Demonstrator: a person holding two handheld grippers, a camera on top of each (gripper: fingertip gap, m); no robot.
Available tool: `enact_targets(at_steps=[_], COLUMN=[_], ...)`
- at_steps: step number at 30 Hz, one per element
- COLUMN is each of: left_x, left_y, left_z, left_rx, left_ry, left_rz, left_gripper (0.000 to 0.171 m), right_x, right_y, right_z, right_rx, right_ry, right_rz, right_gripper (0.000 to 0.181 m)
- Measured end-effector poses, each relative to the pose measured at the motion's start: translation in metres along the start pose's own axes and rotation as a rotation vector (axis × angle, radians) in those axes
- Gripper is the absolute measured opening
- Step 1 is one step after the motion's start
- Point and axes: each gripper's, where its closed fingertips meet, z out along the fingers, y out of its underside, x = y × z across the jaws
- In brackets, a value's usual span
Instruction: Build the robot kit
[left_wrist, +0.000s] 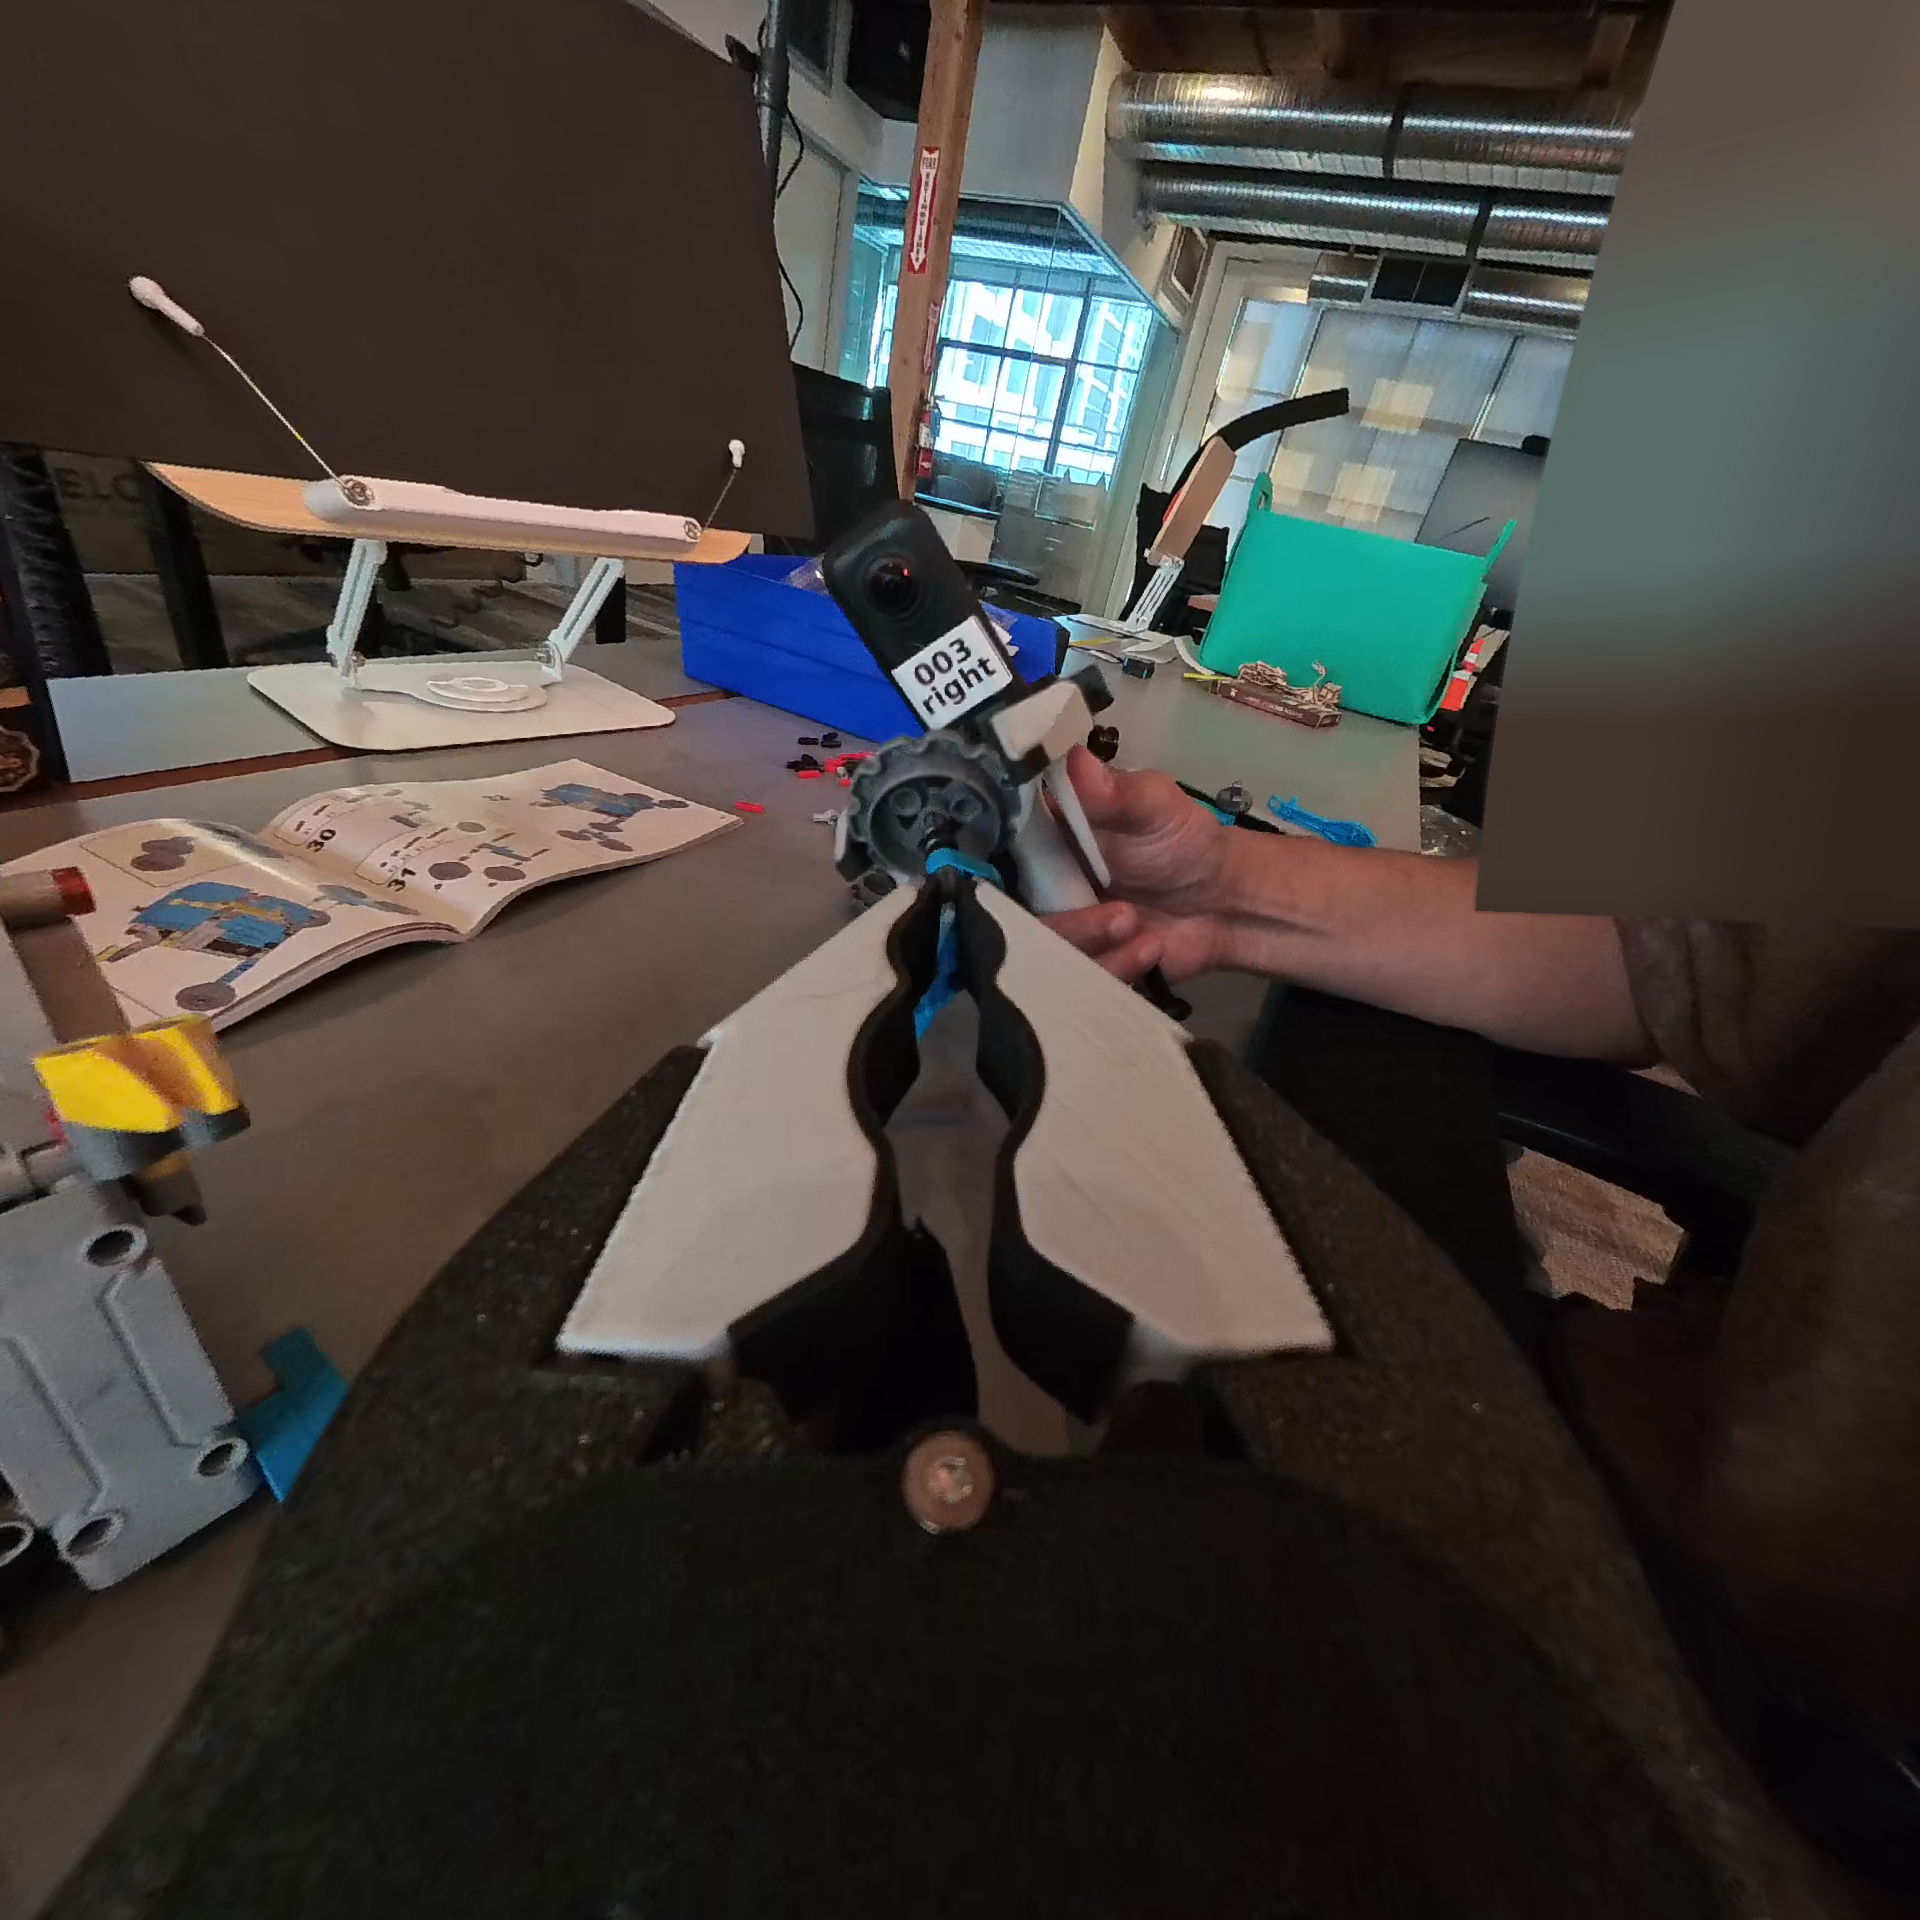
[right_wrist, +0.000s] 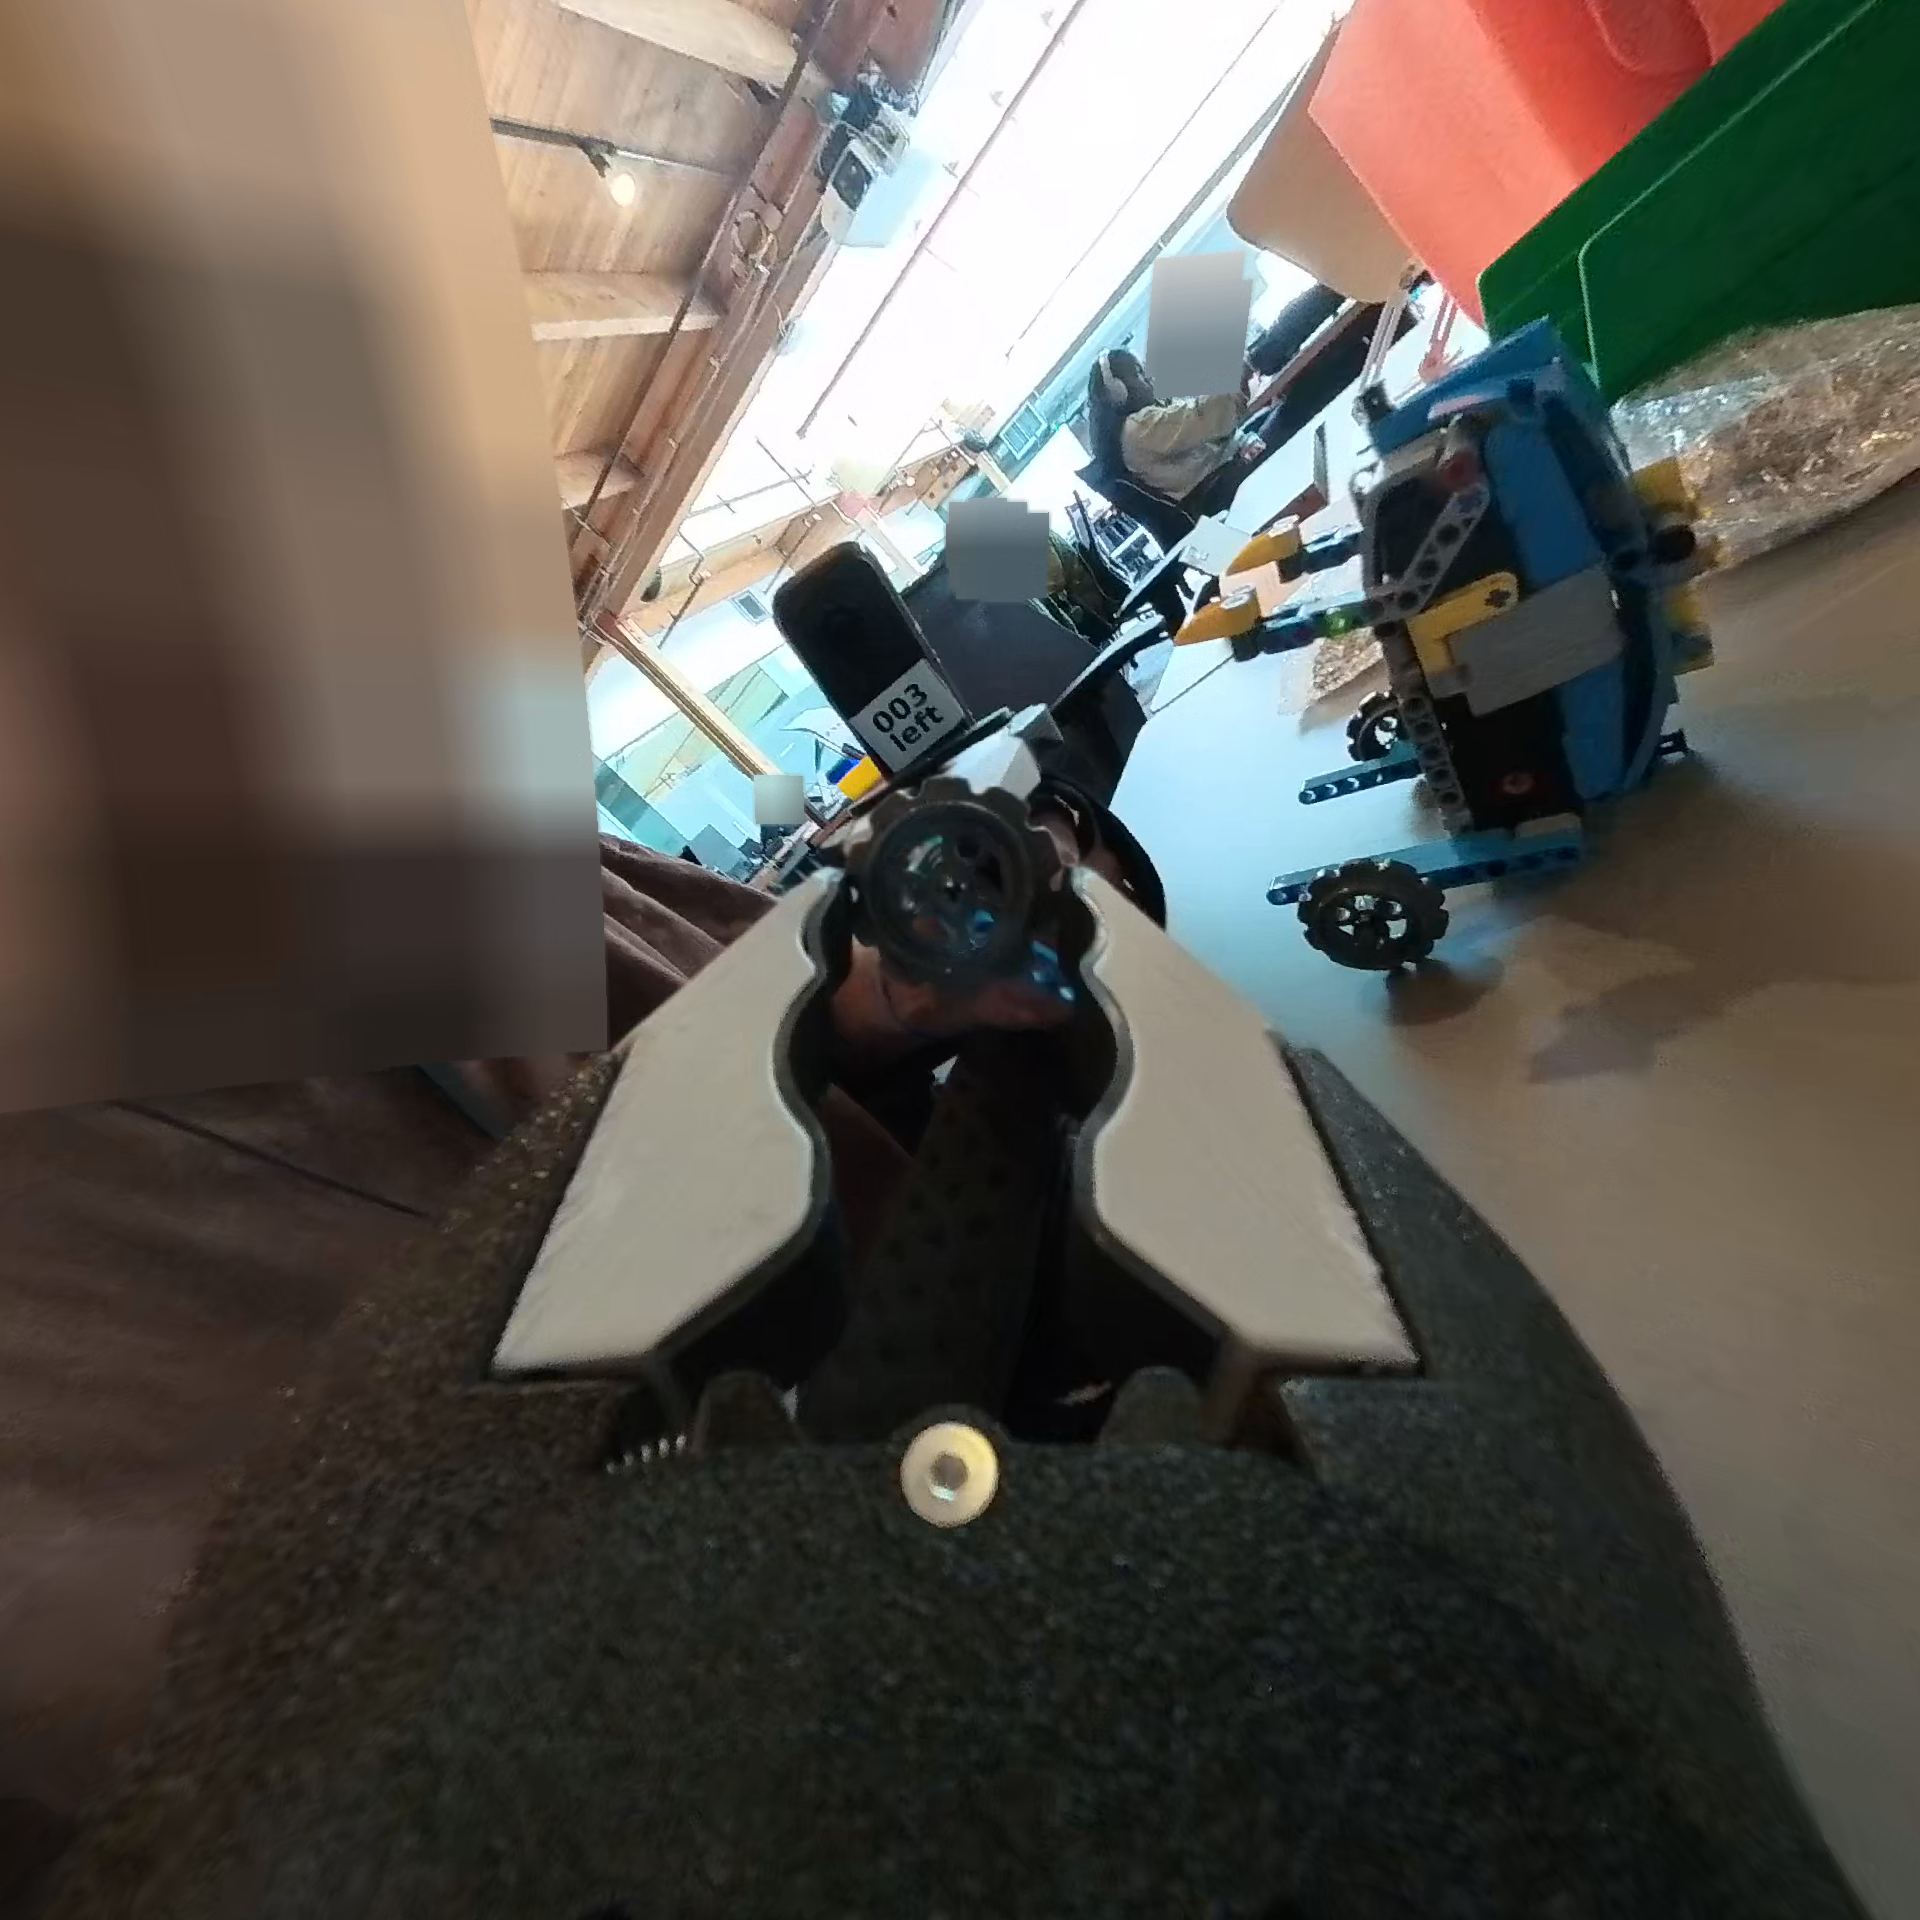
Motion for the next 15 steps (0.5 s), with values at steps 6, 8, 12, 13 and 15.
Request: enact_targets(at_steps=[6, 8, 12, 13, 15], left_x=[-0.002, -0.002, 0.002, 0.002, 0.000], left_y=[0.004, 0.012, 0.054, 0.073, 0.094], left_z=[0.001, 0.001, 0.002, -0.002, -0.010], left_rx=[-0.029, -0.097, -0.441, -0.585, -0.740], left_ry=[-0.007, 0.007, 0.026, 0.036, 0.045], left_rz=[0.003, 0.007, 0.166, 0.259, 0.428], left_gripper=[0.002, 0.002, 0.003, 0.003, 0.003], right_x=[0.005, 0.023, 0.060, 0.073, 0.089], right_y=[0.000, 0.002, 0.005, 0.007, 0.005], right_z=[-0.003, -0.016, -0.063, -0.078, -0.100], right_rx=[-0.032, -0.110, -0.246, -0.304, -0.359], right_ry=[0.058, 0.209, 0.531, 0.644, 0.807], right_rz=[-0.037, -0.113, -0.259, -0.310, -0.388], right_gripper=[0.040, 0.040, 0.040, 0.040, 0.040])
